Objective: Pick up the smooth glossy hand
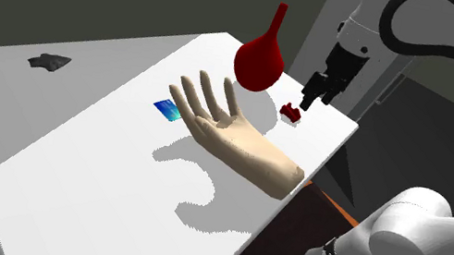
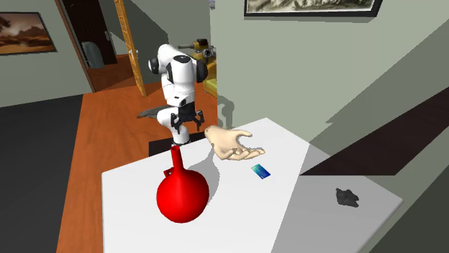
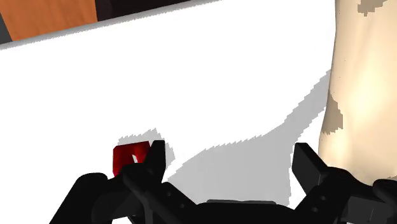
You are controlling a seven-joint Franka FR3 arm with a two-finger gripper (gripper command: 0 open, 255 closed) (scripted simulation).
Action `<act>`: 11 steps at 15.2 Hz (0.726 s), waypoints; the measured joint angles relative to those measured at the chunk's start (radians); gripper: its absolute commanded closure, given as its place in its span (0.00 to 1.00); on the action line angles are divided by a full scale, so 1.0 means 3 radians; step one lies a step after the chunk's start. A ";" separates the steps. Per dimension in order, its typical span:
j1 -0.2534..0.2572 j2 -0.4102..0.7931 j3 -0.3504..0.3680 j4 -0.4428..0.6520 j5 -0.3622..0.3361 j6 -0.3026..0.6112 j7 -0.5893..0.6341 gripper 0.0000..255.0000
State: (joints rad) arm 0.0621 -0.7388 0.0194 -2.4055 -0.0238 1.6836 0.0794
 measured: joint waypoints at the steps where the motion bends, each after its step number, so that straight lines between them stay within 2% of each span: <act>1: 0.0051 0.0051 0.0064 0.0035 0.0059 0.0043 0.0044 0.00; 11: 0.0451 0.0398 0.0517 0.0141 0.0462 0.0594 0.0253 0.00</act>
State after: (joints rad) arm 0.1975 -0.6194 0.1745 -2.3633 0.1149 1.8619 0.1553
